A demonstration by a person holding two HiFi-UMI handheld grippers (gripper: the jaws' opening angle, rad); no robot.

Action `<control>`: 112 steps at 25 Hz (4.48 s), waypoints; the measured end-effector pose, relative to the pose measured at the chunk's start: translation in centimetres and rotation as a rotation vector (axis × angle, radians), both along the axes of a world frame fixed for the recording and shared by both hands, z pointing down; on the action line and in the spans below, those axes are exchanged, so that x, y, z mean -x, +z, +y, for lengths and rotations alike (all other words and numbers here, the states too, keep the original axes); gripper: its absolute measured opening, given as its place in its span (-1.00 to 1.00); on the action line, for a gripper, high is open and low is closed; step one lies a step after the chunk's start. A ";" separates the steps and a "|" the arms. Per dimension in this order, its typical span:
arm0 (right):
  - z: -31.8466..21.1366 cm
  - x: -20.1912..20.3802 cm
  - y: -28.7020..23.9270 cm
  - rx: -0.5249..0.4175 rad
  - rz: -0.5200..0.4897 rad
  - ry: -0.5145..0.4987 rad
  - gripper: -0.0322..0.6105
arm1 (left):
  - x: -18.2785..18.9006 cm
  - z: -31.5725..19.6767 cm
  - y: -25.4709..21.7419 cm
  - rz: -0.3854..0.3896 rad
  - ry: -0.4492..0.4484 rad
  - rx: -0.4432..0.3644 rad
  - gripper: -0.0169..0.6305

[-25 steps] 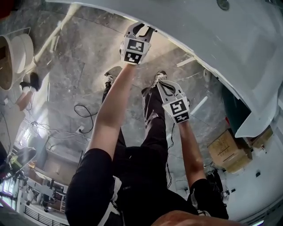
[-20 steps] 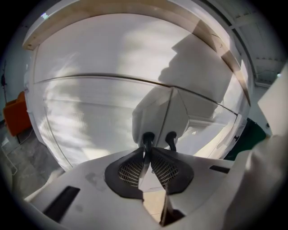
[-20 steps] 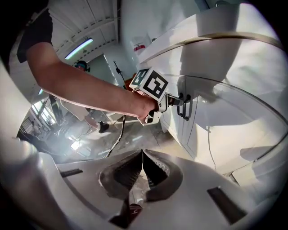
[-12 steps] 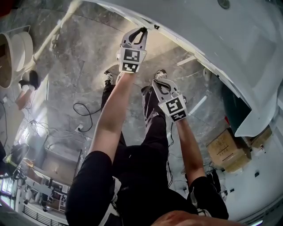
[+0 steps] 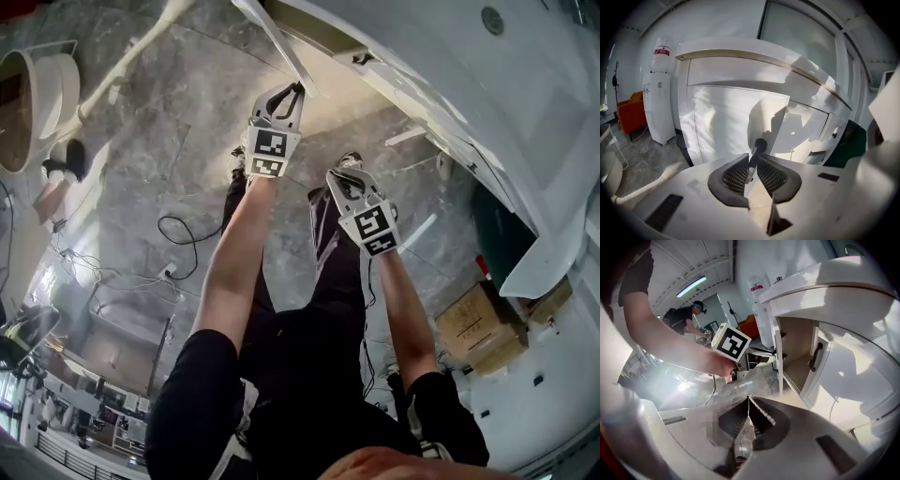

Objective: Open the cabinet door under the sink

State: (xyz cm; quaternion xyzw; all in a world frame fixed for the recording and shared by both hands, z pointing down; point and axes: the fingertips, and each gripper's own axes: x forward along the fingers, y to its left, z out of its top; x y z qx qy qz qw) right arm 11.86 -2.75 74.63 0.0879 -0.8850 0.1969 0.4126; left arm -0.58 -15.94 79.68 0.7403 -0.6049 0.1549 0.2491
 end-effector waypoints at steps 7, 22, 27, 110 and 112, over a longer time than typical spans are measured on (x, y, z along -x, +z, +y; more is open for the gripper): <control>1.6 3.5 0.1 -0.013 -0.006 -0.024 -0.71 | 2.4 2.7 0.1 0.001 0.008 -0.001 -0.79; 6.1 10.8 1.0 -0.007 0.002 -0.030 -0.71 | 7.1 6.4 0.3 -0.026 -0.011 -0.039 -0.81; 7.1 11.4 2.0 -0.002 0.039 -0.064 -0.71 | 12.3 8.7 0.5 -0.051 -0.105 -0.030 -0.82; 17.8 -0.8 -29.1 -0.308 -0.206 0.006 -0.72 | 0.9 32.0 -38.4 -0.073 0.231 -0.161 -0.85; 17.9 -1.2 -29.2 -0.311 -0.210 0.005 -0.72 | 0.4 32.1 -38.4 -0.080 0.231 -0.163 -0.85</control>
